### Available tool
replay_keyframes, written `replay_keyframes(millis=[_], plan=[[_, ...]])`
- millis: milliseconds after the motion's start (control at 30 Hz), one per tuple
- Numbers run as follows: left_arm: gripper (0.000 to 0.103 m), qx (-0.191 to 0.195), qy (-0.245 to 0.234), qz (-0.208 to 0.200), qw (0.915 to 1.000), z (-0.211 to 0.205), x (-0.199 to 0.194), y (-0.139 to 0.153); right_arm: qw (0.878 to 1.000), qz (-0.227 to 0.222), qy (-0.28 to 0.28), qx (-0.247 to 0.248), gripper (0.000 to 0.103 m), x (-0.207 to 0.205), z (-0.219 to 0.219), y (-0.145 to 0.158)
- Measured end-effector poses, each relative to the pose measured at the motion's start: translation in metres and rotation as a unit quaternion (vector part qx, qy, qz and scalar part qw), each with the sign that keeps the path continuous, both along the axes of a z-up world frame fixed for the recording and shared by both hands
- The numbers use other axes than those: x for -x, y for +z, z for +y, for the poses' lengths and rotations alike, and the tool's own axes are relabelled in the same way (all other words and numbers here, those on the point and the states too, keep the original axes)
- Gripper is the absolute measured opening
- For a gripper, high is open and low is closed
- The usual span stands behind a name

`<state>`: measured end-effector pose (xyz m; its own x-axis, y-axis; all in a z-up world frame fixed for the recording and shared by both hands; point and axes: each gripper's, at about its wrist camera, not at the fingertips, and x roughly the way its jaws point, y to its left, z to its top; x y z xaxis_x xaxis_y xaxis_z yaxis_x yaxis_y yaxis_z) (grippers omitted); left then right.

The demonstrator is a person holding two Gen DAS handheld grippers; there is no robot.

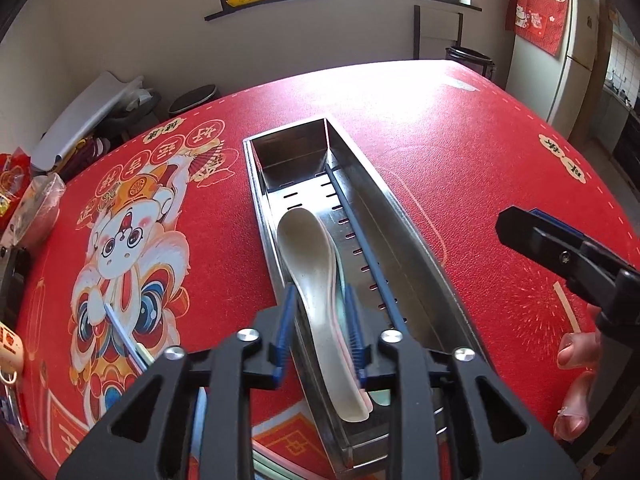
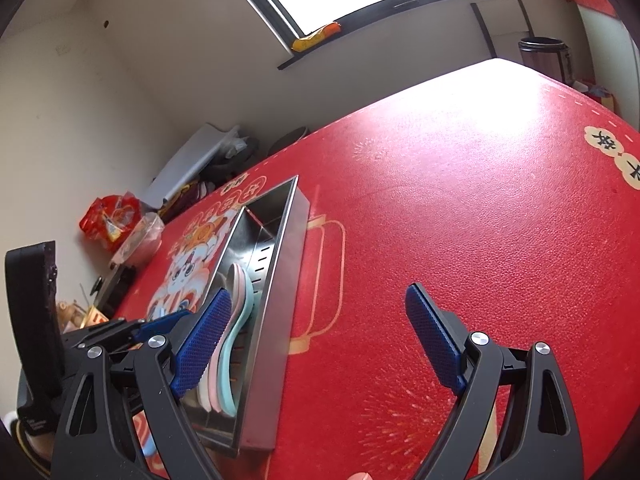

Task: Organize utensils
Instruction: 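Carry the white spoon into the steel tray and open the left tool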

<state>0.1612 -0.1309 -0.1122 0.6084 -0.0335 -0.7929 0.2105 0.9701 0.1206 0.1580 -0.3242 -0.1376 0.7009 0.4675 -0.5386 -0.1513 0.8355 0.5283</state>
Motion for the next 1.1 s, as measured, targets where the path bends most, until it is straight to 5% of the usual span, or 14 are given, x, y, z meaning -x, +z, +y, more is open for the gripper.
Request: replay_keyframes(millis=[200, 333, 700, 933, 1100], plan=[[0.089, 0.012, 0.000, -0.050, 0.9987, 0.021, 0.024, 0.025, 1.000, 0.006, 0.002, -0.009, 0.086, -0.001, -0.001, -0.002], [0.097, 0.018, 0.021, -0.068, 0.9973, 0.048, 0.039, 0.034, 1.000, -0.004, 0.004, -0.008, 0.086, 0.001, 0.001, 0.000], [0.097, 0.065, 0.097, -0.076, 0.9902, 0.136, 0.090, 0.018, 0.998, -0.061, -0.001, -0.012, 0.087, 0.016, 0.013, 0.010], [0.097, 0.077, 0.106, -0.081, 0.9880, 0.177, 0.117, 0.009, 0.993, -0.055, 0.063, 0.087, 0.087, 0.030, 0.062, 0.020], [0.097, 0.097, 0.107, -0.086, 0.9858, 0.203, 0.129, 0.002, 0.994, -0.020, 0.077, 0.077, 0.087, 0.042, 0.089, 0.028]])
